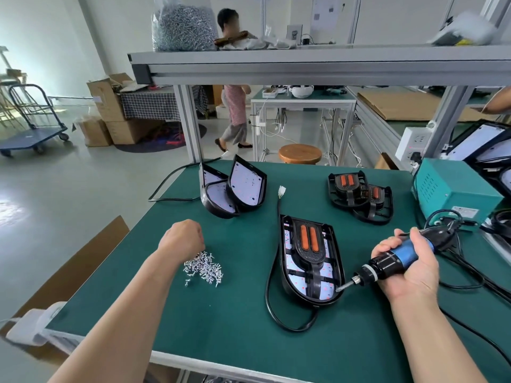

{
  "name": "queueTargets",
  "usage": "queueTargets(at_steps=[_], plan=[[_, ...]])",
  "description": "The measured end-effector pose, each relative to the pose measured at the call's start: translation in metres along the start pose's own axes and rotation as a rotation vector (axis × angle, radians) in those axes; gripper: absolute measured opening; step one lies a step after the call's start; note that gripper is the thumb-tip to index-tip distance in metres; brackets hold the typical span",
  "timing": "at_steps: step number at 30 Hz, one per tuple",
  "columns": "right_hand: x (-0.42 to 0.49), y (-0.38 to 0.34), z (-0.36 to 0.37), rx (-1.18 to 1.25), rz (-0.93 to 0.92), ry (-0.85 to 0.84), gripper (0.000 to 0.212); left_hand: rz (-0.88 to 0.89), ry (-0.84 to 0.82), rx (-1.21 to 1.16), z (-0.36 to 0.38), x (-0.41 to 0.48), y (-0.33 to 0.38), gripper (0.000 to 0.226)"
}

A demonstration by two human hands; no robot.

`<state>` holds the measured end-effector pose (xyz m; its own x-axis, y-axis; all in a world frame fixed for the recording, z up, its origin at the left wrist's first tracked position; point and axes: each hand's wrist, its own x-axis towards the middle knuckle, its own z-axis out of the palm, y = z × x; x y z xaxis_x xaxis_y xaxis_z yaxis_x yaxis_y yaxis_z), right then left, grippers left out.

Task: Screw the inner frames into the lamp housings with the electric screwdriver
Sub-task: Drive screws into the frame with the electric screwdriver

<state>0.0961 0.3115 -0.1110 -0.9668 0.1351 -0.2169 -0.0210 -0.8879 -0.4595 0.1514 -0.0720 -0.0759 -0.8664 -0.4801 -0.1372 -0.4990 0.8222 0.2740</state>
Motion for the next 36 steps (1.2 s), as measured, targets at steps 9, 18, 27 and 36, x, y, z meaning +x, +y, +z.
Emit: queueTargets(at_steps=[9,18,27,36], plan=[[-0.001,0.001,0.003,0.006,0.023,0.010,0.020,0.097,0.017,0.188,-0.004,0.000,0.001,0.016],[-0.003,-0.002,0.004,0.107,0.067,0.063,0.022,0.189,0.075,-0.835,0.004,-0.055,0.053,0.013],[-0.018,-0.008,0.026,0.243,0.073,0.176,0.021,0.158,-0.399,-1.392,0.017,-0.116,0.120,0.014],[-0.038,-0.015,0.057,0.267,-0.030,0.214,0.022,0.170,-0.469,-1.504,0.019,-0.133,0.138,0.016]])
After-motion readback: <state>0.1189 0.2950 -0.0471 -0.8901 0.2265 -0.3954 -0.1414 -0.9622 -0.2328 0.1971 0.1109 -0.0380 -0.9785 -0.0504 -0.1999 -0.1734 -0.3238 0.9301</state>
